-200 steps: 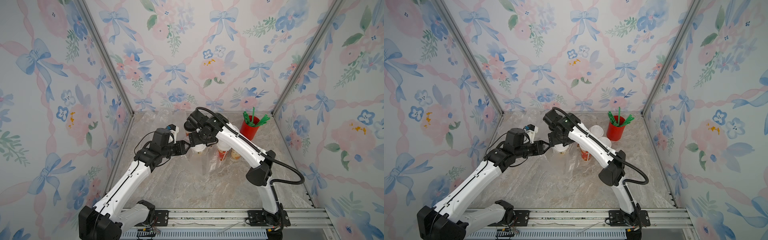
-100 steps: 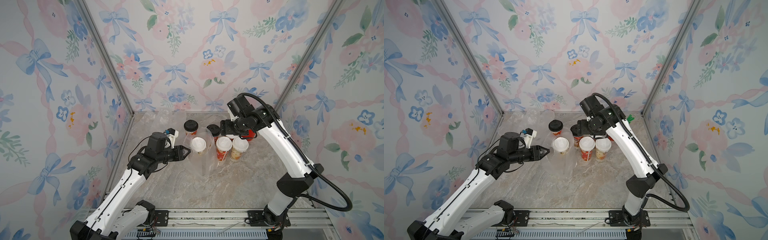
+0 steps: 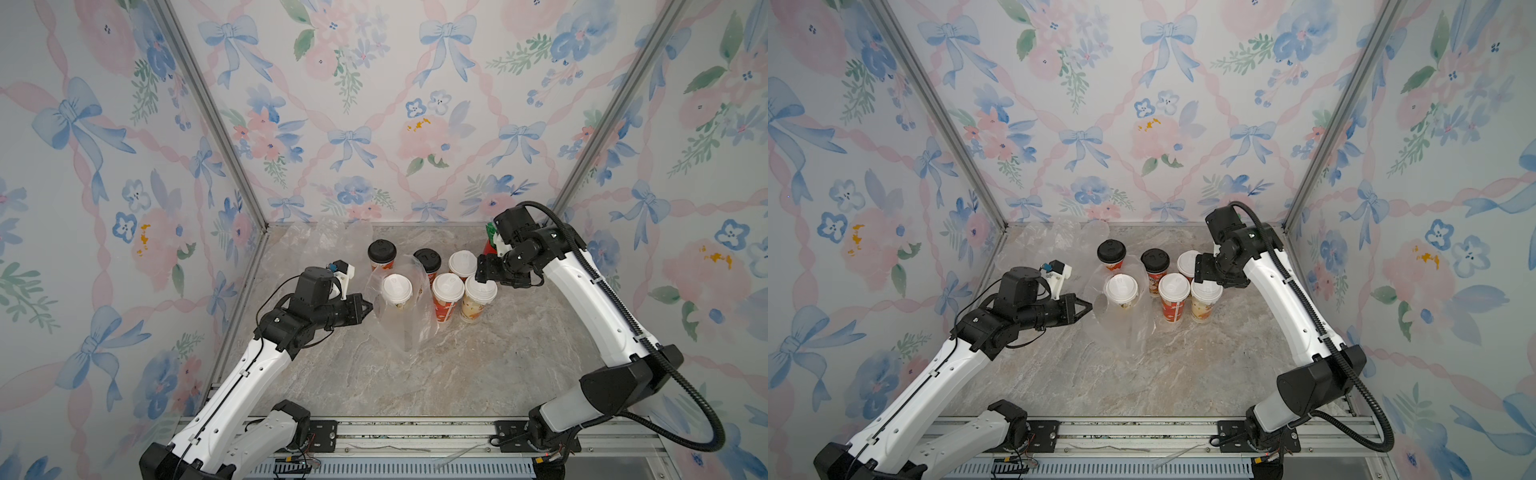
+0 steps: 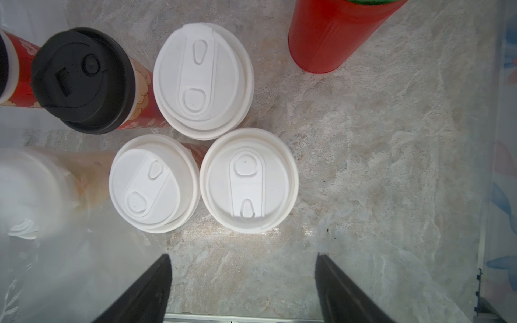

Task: Pack milk tea into plastic carrier bags
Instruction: Pick up the milk tea cup at the center of the board.

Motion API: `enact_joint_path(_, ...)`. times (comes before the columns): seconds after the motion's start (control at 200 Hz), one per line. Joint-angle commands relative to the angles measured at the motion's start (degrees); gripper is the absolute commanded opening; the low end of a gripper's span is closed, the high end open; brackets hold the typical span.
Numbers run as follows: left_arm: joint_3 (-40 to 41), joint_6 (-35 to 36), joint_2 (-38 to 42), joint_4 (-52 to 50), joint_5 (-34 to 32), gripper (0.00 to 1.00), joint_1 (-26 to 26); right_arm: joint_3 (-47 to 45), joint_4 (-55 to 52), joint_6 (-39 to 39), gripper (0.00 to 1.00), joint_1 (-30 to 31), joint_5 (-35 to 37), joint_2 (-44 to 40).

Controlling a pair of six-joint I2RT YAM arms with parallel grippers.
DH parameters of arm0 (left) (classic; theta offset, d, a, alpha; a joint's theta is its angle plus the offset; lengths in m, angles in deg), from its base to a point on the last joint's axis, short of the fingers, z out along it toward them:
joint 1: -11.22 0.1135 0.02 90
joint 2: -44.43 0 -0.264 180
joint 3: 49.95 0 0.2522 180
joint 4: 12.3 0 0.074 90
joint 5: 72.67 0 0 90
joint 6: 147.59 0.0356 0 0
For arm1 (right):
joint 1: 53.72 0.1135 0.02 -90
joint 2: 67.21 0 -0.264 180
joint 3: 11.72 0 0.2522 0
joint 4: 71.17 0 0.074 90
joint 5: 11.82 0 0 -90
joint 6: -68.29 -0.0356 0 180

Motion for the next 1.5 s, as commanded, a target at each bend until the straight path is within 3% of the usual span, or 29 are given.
enact_joint_path(0.0, -0.9, 0.3, -0.2, -0.4, -1.0, 0.07, 0.0, -0.7, 2.1, 2.4, 0.85, -0.4, -0.5, 1.5)
enact_joint_path(0.17, -0.7, 0.0, 0.0, -0.5, -1.4, 0.24, 0.0, -2.9, 6.6, 2.4, 0.87, -0.3, 2.9, 3.0)
enact_joint_path(0.385, -0.5, -0.3, 0.4, -0.5, -2.0, 0.29, 0.1, -10.5, 16.4, 1.7, 0.86, 0.2, 5.9, 1.6)
enact_joint_path(0.755, -0.2, -0.5, 0.6, -0.5, -2.2, 0.31, 0.1, -18.7, 23.7, 0.8, 0.83, 1.9, 9.3, -1.7)
enact_joint_path(1.22, -0.3, -0.6, 0.2, -0.4, -2.1, 0.31, 0.1, -20.5, 24.7, 1.2, 0.88, 2.5, 11.5, -4.4)
enact_joint_path(1.495, -0.2, -0.5, -0.1, -0.3, -2.2, 0.31, 0.1, -23.2, 27.5, 1.6, 0.83, 2.8, 10.9, -5.6)
